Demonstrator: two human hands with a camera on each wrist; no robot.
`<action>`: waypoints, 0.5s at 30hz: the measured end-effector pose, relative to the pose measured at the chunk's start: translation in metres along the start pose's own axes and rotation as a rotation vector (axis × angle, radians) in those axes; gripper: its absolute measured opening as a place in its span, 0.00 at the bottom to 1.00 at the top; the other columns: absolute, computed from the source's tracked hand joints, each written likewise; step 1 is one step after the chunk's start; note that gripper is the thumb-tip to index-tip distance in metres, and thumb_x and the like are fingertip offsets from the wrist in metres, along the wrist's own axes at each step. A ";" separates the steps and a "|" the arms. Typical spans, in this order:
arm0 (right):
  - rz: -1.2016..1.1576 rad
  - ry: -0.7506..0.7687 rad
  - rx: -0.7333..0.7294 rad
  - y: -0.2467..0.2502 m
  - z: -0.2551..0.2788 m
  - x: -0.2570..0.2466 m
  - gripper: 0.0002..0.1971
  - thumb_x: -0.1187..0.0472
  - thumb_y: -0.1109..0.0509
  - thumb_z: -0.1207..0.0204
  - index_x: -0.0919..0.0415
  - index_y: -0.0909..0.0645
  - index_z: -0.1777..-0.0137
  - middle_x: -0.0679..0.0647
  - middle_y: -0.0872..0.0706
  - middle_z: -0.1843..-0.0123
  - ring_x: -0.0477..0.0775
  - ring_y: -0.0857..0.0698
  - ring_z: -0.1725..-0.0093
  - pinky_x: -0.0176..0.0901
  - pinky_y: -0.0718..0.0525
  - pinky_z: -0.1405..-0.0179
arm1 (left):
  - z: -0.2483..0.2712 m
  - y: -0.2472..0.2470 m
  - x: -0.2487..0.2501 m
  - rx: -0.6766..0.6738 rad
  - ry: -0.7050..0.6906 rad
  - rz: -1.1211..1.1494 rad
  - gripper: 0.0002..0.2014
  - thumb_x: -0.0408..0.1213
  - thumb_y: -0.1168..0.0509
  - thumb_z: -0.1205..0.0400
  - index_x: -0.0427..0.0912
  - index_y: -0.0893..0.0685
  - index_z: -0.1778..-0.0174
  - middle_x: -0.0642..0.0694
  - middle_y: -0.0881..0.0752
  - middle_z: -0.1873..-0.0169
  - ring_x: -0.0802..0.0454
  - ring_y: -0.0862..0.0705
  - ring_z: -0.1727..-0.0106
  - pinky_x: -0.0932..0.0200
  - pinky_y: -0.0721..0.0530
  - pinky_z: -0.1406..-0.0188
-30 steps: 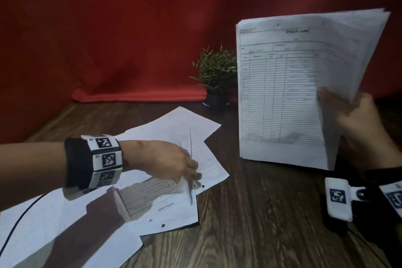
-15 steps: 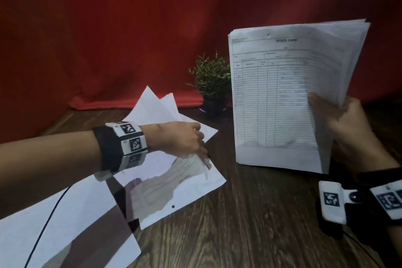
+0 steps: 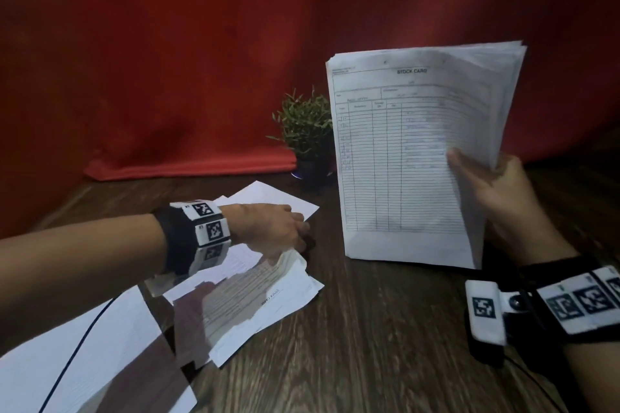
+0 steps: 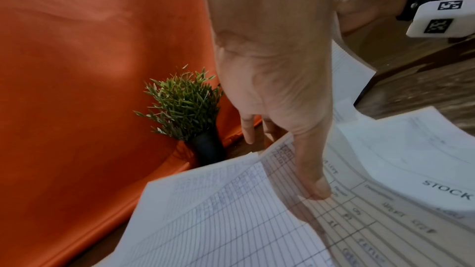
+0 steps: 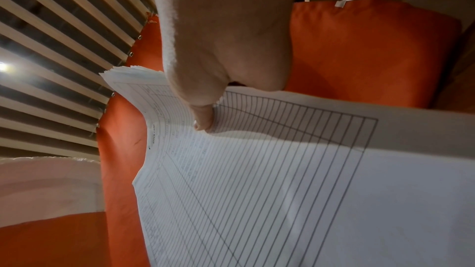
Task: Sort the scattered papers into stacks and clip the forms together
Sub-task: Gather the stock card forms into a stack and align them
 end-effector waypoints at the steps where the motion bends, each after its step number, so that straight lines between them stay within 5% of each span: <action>1: 0.009 -0.006 0.007 0.000 0.000 0.000 0.07 0.53 0.22 0.21 0.57 0.10 0.49 0.54 0.05 0.47 0.56 0.06 0.42 0.61 0.12 0.32 | 0.001 -0.001 -0.001 0.006 0.003 0.022 0.27 0.46 0.25 0.17 0.50 0.20 0.21 0.45 0.20 0.27 0.43 0.24 0.26 0.46 0.24 0.27; 5: 0.029 -0.003 0.028 0.000 0.000 0.000 0.09 0.51 0.21 0.23 0.56 0.09 0.49 0.55 0.05 0.45 0.56 0.07 0.42 0.63 0.13 0.31 | 0.006 0.011 -0.009 0.086 0.105 0.134 0.22 0.44 0.28 0.15 0.52 0.19 0.23 0.46 0.12 0.34 0.43 0.18 0.31 0.49 0.22 0.32; 8: 0.030 -0.007 0.050 -0.001 -0.001 0.001 0.09 0.50 0.21 0.22 0.55 0.10 0.50 0.54 0.06 0.45 0.57 0.07 0.41 0.62 0.13 0.32 | 0.023 0.038 -0.026 0.290 0.211 0.255 0.18 0.42 0.29 0.14 0.52 0.19 0.28 0.47 0.11 0.43 0.45 0.15 0.40 0.54 0.28 0.48; 12: 0.042 -0.018 0.087 -0.001 -0.001 0.001 0.11 0.51 0.21 0.21 0.57 0.12 0.45 0.50 0.08 0.47 0.50 0.09 0.46 0.49 0.12 0.40 | 0.057 0.078 -0.042 0.605 0.306 0.495 0.08 0.45 0.27 0.15 0.51 0.14 0.43 0.54 0.11 0.52 0.52 0.13 0.52 0.49 0.14 0.53; 15: 0.035 -0.010 0.134 -0.001 -0.001 0.001 0.14 0.53 0.22 0.20 0.61 0.13 0.41 0.46 0.09 0.51 0.44 0.10 0.49 0.44 0.13 0.44 | 0.079 0.106 -0.045 0.773 0.325 0.703 0.05 0.46 0.25 0.16 0.55 0.13 0.48 0.56 0.11 0.54 0.56 0.12 0.56 0.58 0.18 0.60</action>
Point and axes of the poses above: each hand's wrist, its own z-axis away from the middle knuckle, its own y-axis out of the back of the hand, x = y × z, the point moved 1 cm from there along -z, towards the middle knuckle
